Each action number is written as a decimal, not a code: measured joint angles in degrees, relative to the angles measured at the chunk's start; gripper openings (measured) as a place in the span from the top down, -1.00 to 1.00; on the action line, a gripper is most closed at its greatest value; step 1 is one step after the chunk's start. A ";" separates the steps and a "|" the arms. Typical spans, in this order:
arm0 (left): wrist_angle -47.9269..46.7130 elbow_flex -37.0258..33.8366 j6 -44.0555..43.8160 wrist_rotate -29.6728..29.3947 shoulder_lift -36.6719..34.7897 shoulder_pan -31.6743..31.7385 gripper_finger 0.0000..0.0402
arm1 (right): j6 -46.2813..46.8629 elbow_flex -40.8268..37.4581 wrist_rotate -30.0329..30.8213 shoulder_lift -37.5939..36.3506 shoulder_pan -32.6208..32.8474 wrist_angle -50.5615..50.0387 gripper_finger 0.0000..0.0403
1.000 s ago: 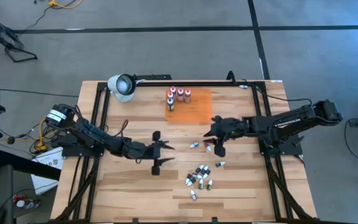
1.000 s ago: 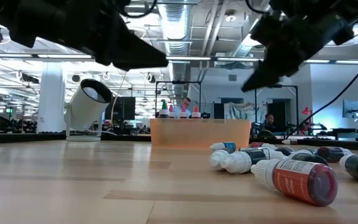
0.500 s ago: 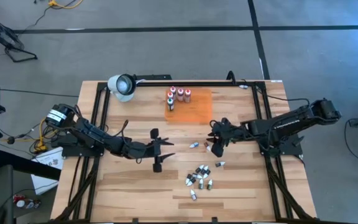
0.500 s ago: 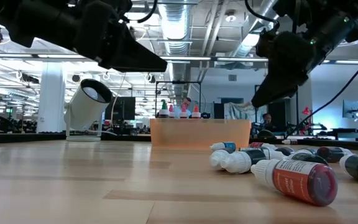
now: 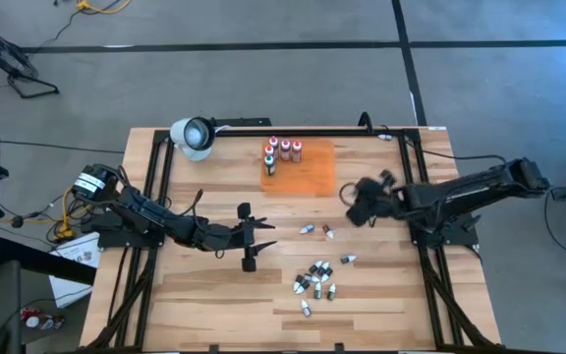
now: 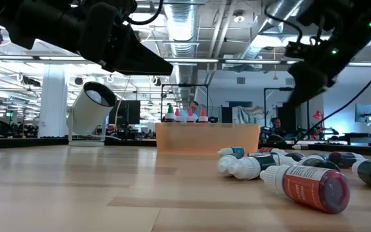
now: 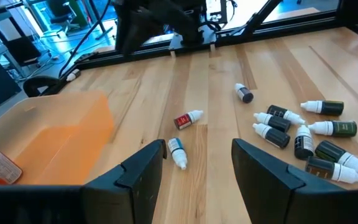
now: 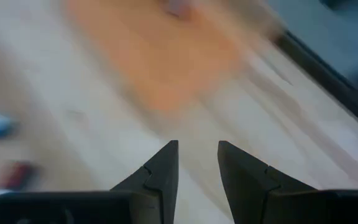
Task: Pick & Place food coloring
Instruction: Put the black small food coloring bottle into the orange bin
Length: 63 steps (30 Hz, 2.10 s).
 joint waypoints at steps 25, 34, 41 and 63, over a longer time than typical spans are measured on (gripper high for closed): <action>2.93 0.02 -0.87 -0.24 0.02 1.31 0.08 | -16.67 3.73 -25.91 7.00 -58.27 2.93 0.47; 2.16 0.02 -0.90 -0.06 0.02 1.31 0.08 | -16.81 17.11 -25.64 19.50 -59.64 3.69 0.37; 0.85 0.02 -1.47 0.26 0.02 1.29 0.08 | -16.29 23.63 -24.26 26.53 -63.51 -1.88 0.10; -1.08 0.02 -1.46 -0.09 0.04 1.31 0.08 | -3.84 28.16 -21.22 36.83 -66.11 -3.47 0.02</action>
